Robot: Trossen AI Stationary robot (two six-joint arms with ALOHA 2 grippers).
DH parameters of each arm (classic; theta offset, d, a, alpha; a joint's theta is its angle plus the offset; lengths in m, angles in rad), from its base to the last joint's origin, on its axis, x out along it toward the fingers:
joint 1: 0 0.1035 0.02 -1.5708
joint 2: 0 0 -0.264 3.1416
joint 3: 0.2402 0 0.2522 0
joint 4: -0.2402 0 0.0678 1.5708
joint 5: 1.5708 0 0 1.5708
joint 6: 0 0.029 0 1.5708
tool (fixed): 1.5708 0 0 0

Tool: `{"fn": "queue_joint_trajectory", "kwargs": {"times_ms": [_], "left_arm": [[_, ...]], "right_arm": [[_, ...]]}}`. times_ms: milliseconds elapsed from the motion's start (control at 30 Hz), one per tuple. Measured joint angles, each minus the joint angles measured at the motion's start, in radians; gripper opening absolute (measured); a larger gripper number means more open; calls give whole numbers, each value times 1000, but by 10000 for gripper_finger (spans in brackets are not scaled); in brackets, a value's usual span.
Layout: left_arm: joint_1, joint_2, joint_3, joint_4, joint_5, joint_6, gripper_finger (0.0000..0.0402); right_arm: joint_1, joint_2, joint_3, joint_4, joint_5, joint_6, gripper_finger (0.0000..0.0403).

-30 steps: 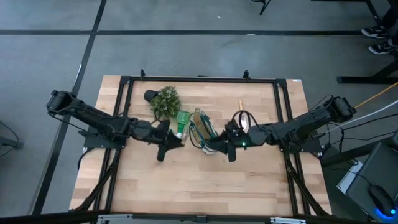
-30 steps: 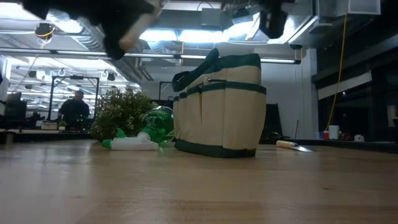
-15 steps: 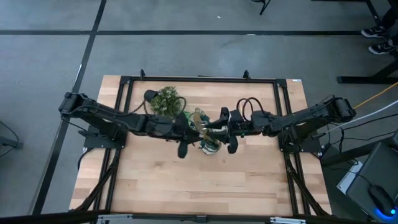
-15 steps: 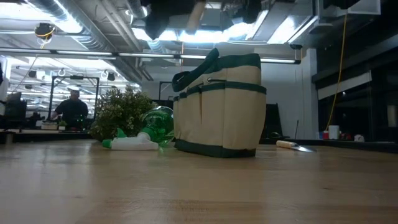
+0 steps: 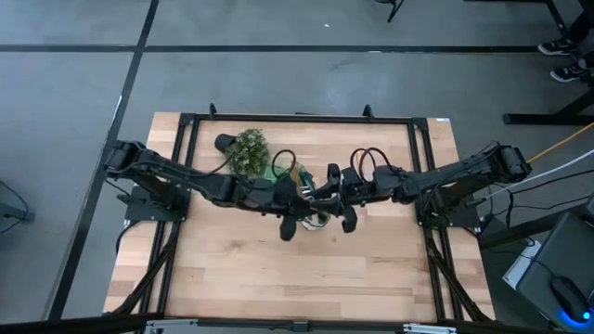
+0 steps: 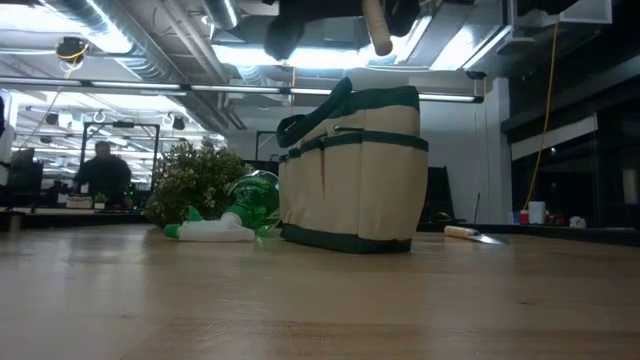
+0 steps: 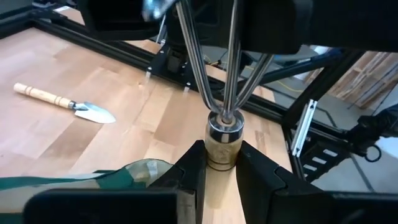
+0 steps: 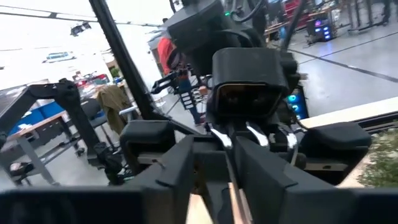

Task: Pick & Place Garden tools in Gardening bag
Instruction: Put the light brown hand rake into the light brown gardening bag

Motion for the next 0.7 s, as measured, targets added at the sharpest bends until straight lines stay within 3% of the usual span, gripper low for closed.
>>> {"fn": "queue_joint_trajectory", "kwargs": {"times_ms": [267,533,700], "left_arm": [[-1,-16,1,2,23,-9,71],[28,-76,3,-62,160,-24,94],[34,-185,3,-212,129,75,122]], "right_arm": [[-1,0,1,1,39,17,14],[1,2,1,46,53,44,8],[3,3,-1,30,67,48,7]]}}
